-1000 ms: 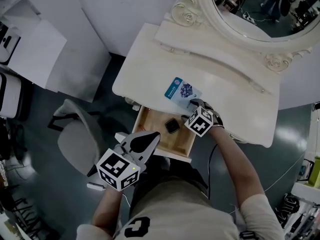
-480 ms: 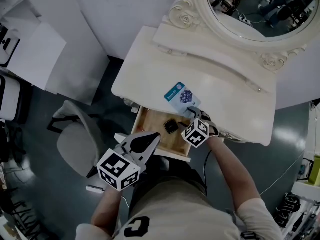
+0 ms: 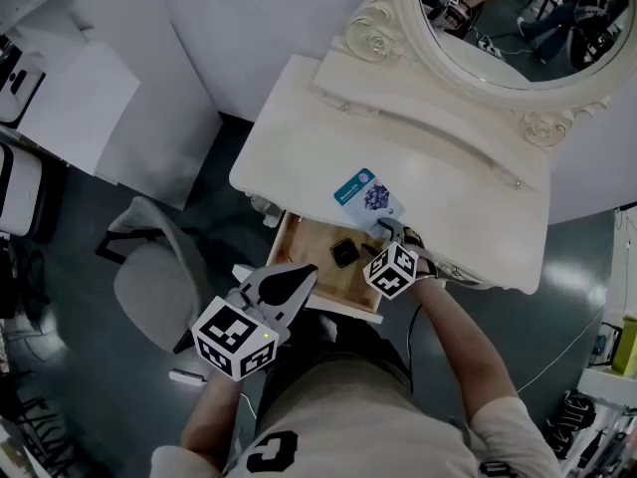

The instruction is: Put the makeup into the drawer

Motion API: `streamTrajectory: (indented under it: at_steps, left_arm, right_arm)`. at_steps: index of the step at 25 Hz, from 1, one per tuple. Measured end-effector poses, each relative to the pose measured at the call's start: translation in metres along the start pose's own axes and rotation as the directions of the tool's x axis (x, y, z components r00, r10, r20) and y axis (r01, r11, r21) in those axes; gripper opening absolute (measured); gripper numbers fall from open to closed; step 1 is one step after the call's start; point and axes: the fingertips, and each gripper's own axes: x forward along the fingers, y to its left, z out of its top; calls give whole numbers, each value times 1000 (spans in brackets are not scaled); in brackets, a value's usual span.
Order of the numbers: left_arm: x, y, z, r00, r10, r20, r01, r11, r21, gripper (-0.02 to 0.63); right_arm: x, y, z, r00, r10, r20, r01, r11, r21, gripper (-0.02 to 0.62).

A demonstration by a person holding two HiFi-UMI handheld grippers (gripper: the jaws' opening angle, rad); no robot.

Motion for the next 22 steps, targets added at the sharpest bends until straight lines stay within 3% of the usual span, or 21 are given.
streamTrajectory:
  at_steps: [2, 4, 8, 14, 22]
  left_arm:
    - [-2, 1, 0, 1000, 2, 4, -2, 1000, -1, 54]
    - [-4, 1, 0, 1000, 4, 6, -4, 1000, -3, 54]
    - [-8, 2, -1, 1000, 6, 8, -6, 1000, -2, 54]
    - [-10, 2, 1, 1000, 7, 14, -7, 1000, 1, 54]
    - [-15, 3, 3, 1000, 11, 24, -11, 1000, 3, 54]
  right_arm:
    - [-1, -3, 0, 1000, -23, 2, 23, 1000, 14, 289]
    - [-3, -8, 1, 999, -50, 8, 50, 998, 35, 214]
    - [-5, -13, 1, 997, -71, 8, 70, 996, 48, 136]
    - [-10, -12, 3, 997, -77, 19, 75, 996, 51, 59]
    - [-16, -8, 0, 999, -36, 7, 35, 991, 126, 26]
